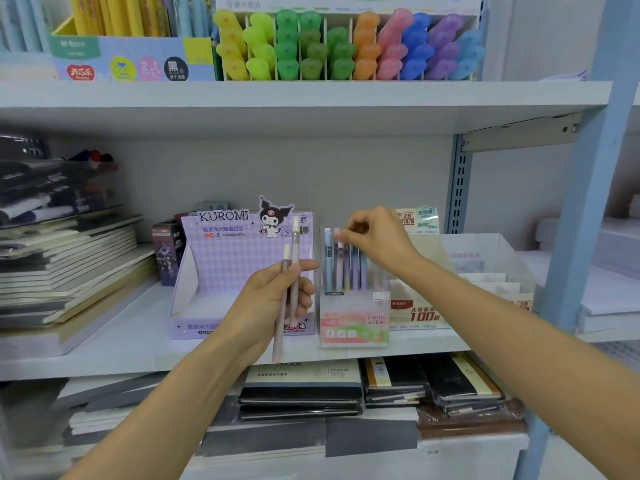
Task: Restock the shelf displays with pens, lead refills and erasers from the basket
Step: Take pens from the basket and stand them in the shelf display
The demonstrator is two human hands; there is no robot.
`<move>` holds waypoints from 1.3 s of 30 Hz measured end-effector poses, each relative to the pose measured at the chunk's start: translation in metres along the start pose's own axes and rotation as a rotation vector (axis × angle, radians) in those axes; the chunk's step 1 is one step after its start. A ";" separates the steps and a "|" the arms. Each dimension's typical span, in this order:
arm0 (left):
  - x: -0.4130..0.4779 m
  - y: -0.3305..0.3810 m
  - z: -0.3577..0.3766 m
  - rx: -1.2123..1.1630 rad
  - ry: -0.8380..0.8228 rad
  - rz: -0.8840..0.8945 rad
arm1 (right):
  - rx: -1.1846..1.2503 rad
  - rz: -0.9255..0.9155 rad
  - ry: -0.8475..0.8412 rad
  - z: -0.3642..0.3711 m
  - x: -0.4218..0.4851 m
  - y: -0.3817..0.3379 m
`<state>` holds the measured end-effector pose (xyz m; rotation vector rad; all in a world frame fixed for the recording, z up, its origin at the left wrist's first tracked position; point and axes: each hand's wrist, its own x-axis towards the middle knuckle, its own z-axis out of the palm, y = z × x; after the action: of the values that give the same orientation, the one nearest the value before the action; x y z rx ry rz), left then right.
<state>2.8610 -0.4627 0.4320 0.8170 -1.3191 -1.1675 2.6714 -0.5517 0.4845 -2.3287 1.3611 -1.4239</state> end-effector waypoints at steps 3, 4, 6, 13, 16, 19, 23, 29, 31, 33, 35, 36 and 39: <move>-0.003 0.002 0.001 0.015 -0.017 0.010 | -0.086 -0.005 -0.029 -0.002 -0.001 -0.003; -0.004 0.003 0.002 0.023 -0.020 0.013 | -0.093 -0.006 -0.018 -0.004 -0.001 -0.005; -0.007 0.004 0.004 0.042 -0.028 0.021 | 0.042 0.011 0.025 -0.009 -0.004 -0.012; -0.015 0.010 0.021 0.120 -0.072 0.062 | 0.630 0.088 -0.225 -0.021 -0.023 -0.044; -0.018 0.014 0.026 0.111 -0.073 0.056 | 0.708 0.103 -0.252 -0.027 -0.026 -0.049; -0.020 0.016 0.024 0.129 -0.033 0.017 | 0.801 0.124 -0.181 -0.040 -0.025 -0.047; -0.017 0.017 0.020 0.134 0.069 -0.043 | 0.804 0.148 0.052 -0.059 -0.015 -0.034; -0.015 0.018 0.022 0.010 0.113 -0.036 | 0.413 0.125 0.071 -0.043 -0.021 -0.007; -0.017 0.016 0.022 0.006 0.088 -0.003 | 0.334 0.093 0.072 -0.034 -0.024 -0.003; -0.019 0.014 0.021 0.045 0.074 0.035 | 0.259 0.063 0.059 -0.027 -0.025 -0.001; -0.017 0.012 0.019 0.097 0.093 0.063 | 0.194 0.032 0.029 -0.021 -0.025 0.000; -0.016 0.012 0.018 0.112 0.103 0.066 | 0.170 0.019 0.011 -0.018 -0.024 -0.001; -0.014 0.012 0.016 0.134 0.102 0.041 | 0.126 -0.031 -0.051 -0.017 -0.019 -0.003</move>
<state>2.8493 -0.4434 0.4416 0.9298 -1.3344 -1.0004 2.6572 -0.5306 0.4830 -2.2994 1.1914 -1.4052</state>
